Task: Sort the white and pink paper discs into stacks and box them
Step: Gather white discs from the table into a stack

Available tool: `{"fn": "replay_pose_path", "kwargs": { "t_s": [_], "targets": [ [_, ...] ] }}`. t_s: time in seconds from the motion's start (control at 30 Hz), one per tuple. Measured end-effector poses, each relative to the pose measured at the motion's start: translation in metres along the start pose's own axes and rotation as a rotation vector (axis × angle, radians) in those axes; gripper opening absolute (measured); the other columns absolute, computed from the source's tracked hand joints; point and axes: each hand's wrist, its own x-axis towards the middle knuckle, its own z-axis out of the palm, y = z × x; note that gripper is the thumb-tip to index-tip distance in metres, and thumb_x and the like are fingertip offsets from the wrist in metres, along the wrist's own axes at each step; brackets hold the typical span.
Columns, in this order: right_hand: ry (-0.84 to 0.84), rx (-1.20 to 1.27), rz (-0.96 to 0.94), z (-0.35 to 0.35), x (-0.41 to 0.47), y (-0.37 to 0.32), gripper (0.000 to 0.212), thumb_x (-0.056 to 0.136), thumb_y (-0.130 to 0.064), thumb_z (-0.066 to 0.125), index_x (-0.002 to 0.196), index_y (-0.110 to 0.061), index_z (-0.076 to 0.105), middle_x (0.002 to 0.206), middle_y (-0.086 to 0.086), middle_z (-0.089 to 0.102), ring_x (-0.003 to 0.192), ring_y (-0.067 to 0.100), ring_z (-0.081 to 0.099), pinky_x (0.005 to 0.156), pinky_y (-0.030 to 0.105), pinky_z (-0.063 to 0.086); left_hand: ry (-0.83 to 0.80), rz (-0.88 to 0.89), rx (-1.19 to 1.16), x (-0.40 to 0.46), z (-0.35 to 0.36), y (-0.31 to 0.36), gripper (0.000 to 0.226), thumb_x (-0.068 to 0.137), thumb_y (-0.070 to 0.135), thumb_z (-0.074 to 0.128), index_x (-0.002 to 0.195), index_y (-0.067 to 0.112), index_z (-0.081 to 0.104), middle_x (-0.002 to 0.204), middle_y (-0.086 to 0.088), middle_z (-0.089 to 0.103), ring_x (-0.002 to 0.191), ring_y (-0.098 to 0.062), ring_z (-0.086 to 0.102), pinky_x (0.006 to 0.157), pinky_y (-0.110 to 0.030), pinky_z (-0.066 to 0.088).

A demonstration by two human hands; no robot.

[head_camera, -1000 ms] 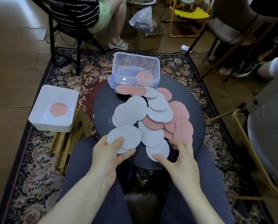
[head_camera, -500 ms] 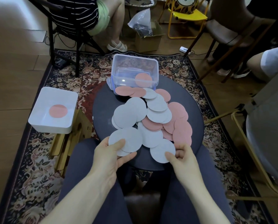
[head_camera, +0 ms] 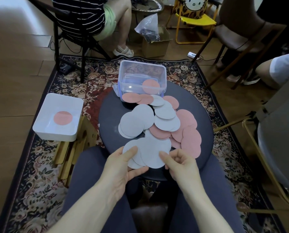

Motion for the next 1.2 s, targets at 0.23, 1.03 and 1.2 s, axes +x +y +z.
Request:
{"fn": "replay_pose_path", "kwargs": {
  "t_s": [0.23,1.03,1.2],
  "targets": [
    [0.17,-0.328,-0.065,0.007,0.009,0.002,0.023,0.081,-0.049,0.066,0.091,-0.03,0.057,0.077,-0.008,0.062,0.071,0.011,0.059,0.063,0.03,0.043,0.18,0.112,-0.023,0.0,0.0,-0.002,0.015,0.088,0.005,0.065,0.103,0.006,0.066,0.097,-0.01,0.073,0.089,-0.028,0.071,0.06,-0.036,0.061],
    [0.129,-0.38,0.056,-0.005,0.026,0.006,0.019,0.08,-0.034,0.069,0.071,-0.02,0.06,0.067,-0.008,0.064,0.07,0.016,0.06,0.074,0.039,0.049,0.259,0.107,-0.125,0.01,-0.01,0.009,0.02,0.089,0.003,0.062,0.109,0.004,0.063,0.109,-0.014,0.069,0.095,-0.032,0.068,0.059,-0.037,0.061],
    [0.169,-0.442,0.0,-0.005,0.023,0.002,0.034,0.075,-0.051,0.071,0.089,-0.026,0.051,0.074,-0.007,0.061,0.074,0.014,0.06,0.066,0.034,0.044,0.262,0.098,-0.12,0.011,-0.009,0.008,0.02,0.089,0.004,0.063,0.109,0.005,0.063,0.107,-0.014,0.069,0.094,-0.032,0.068,0.057,-0.036,0.061]
  ]
}}
